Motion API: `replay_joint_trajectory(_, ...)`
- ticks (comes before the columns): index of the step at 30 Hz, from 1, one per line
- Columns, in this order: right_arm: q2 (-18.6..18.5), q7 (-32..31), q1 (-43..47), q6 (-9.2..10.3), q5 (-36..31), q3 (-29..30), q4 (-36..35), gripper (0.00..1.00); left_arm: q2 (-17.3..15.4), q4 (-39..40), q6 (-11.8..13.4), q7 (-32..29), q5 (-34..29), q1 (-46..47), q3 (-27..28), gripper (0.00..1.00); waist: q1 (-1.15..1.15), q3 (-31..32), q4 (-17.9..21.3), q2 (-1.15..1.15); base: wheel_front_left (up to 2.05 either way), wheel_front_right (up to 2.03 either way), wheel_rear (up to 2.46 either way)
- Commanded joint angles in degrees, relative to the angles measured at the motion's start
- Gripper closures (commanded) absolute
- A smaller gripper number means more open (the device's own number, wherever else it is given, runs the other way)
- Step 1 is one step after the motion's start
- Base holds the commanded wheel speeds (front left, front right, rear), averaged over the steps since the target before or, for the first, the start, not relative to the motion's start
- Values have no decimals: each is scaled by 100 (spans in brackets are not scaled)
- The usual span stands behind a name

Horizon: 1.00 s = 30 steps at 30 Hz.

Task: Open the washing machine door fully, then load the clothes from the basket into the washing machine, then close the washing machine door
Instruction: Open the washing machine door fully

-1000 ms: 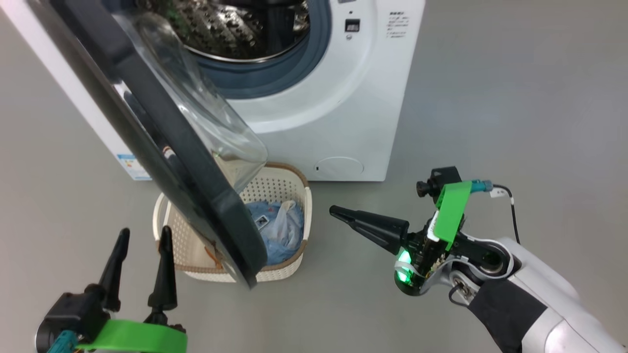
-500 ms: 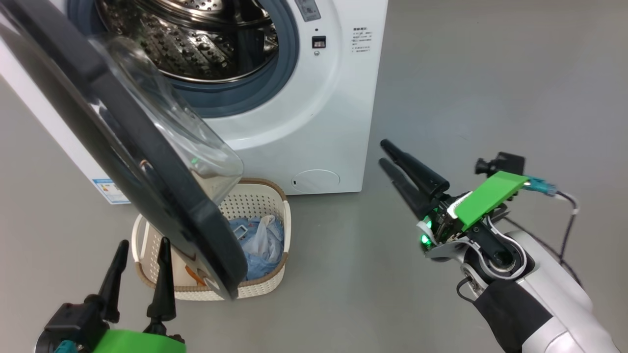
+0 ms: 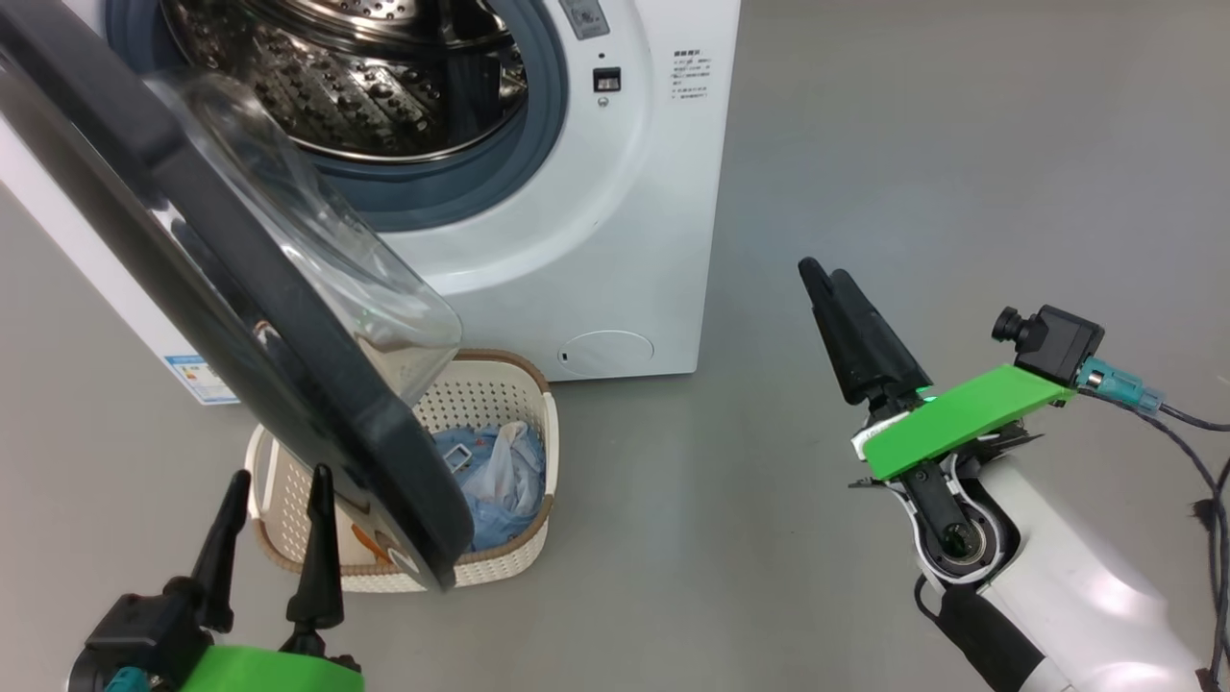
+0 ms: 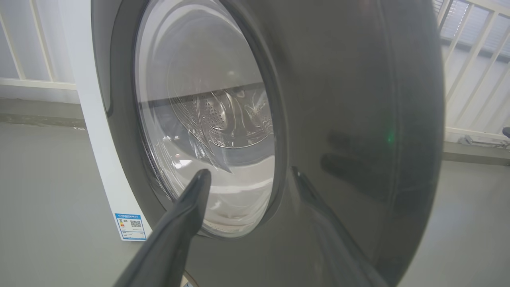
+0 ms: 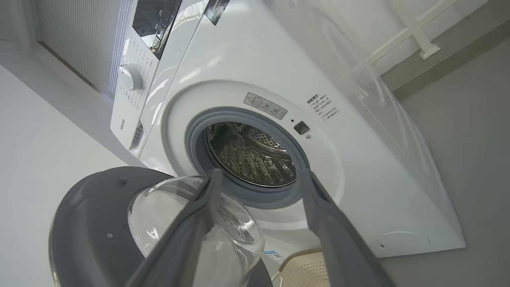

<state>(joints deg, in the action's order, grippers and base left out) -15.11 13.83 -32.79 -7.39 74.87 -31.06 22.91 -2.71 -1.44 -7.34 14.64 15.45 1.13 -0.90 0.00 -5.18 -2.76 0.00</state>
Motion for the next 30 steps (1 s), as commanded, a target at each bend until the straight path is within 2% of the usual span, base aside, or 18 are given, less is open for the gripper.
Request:
replay_joint_trajectory(1,9,77,22,-10,-171,-39,-69,0,-55,182,-14,36,16,102,214,0,0,11,12,0,0,0,0)
replay_joint_trajectory(3,14,108,30,-10,-628,79,54,0,-53,188,-14,36,15,82,223,0,0,28,30,0,0,0,0)
replay_joint_trajectory(5,89,113,107,-10,-1268,569,148,0,-51,198,-14,36,13,58,241,0,0,45,49,0,0,0,0)
replay_joint_trajectory(8,382,115,408,-10,-2184,1252,74,0,-47,201,-14,36,7,25,265,0,0,84,64,0,0,0,0)
replay_joint_trajectory(11,643,116,785,-10,-2895,1674,-109,0,-44,210,-14,36,-2,-2,302,0,0,118,98,0,0,0,0)
replay_joint_trajectory(18,862,116,1505,-10,-4008,2162,-616,0,-37,245,-14,36,-27,-60,346,0,0,165,212,0,0,0,0)
replay_joint_trajectory(30,851,117,2226,-10,-5636,2446,-1346,0,-28,259,-14,36,-45,-108,375,0,0,180,251,0,0,0,0)
